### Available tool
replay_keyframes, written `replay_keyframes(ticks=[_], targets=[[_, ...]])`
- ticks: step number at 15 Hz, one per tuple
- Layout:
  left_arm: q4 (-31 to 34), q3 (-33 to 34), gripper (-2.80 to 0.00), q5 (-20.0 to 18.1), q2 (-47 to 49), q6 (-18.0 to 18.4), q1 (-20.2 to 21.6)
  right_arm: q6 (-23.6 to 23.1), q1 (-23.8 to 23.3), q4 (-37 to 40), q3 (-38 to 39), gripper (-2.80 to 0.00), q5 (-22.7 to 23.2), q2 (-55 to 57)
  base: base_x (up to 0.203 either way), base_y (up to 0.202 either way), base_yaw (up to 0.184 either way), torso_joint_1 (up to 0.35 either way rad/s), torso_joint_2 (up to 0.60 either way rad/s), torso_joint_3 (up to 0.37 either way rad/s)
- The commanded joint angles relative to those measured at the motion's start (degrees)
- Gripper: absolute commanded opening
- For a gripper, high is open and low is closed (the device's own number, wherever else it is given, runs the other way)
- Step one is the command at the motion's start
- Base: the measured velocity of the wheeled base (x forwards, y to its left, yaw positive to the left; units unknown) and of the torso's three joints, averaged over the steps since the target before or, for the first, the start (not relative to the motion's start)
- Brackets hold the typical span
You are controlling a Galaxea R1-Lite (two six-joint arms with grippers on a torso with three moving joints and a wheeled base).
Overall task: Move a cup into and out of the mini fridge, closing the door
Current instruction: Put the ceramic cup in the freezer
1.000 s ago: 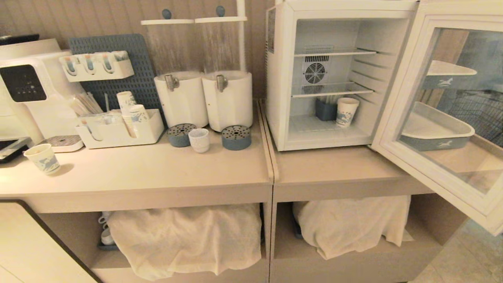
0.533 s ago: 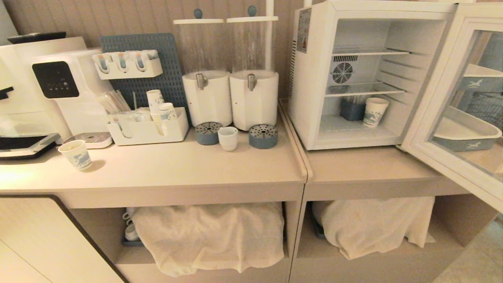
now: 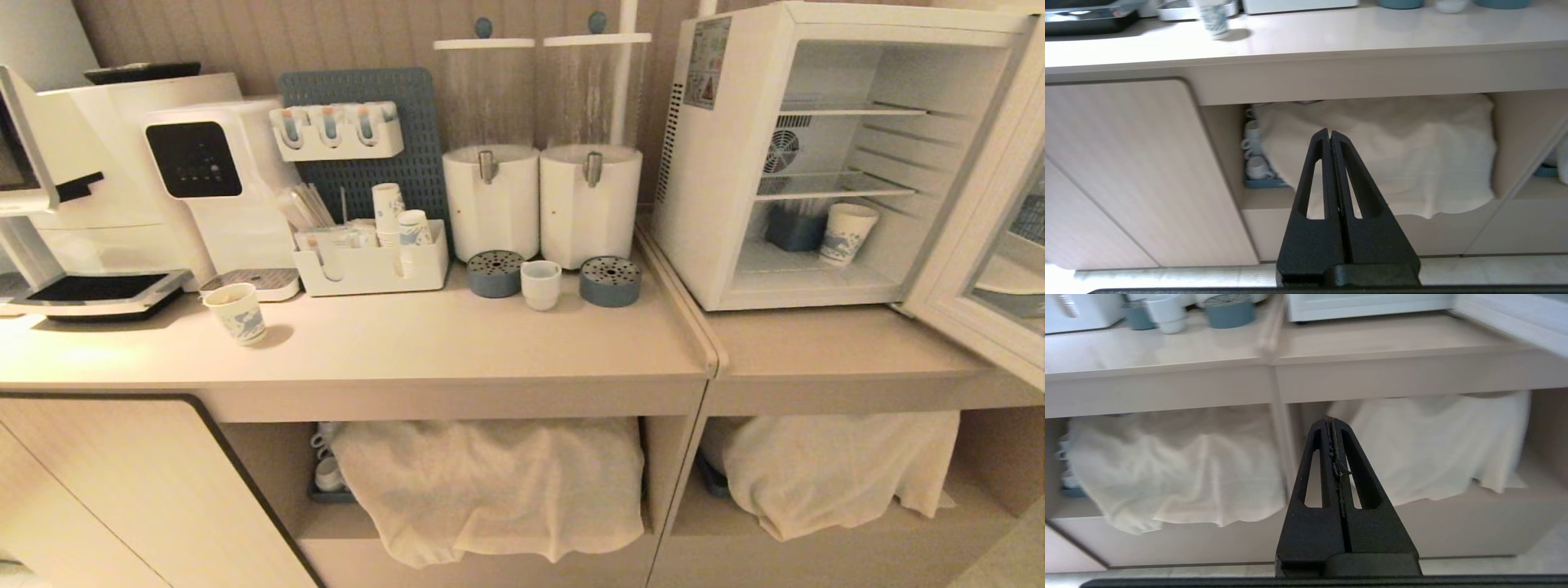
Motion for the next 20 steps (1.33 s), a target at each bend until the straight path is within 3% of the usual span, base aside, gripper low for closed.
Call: replay_keyframes(ticks=[1, 11, 20], targets=[[0.0, 0.0, -2.80, 0.0, 0.0, 0.0, 0.0, 0.0, 0.0, 0.1, 0.0, -2.80, 0.0, 0.1, -0.062, 0.207, -0.011, 0.002, 0.00, -0.002], [0.1, -0.1, -2.80, -0.1, 0.0, 0.1, 0.0, 0.0, 0.0, 0.0, 0.0, -2.80, 0.0, 0.1, -0.168, 0.170, 0.009, 0.003, 0.00, 0.001], [0.0, -0.1, -2.80, 0.0, 0.0, 0.4, 0.0, 0.0, 0.0, 0.0, 0.0, -2.80, 0.0, 0.1, -0.005, 0.007, 0.001, 0.000, 0.00, 0.000]])
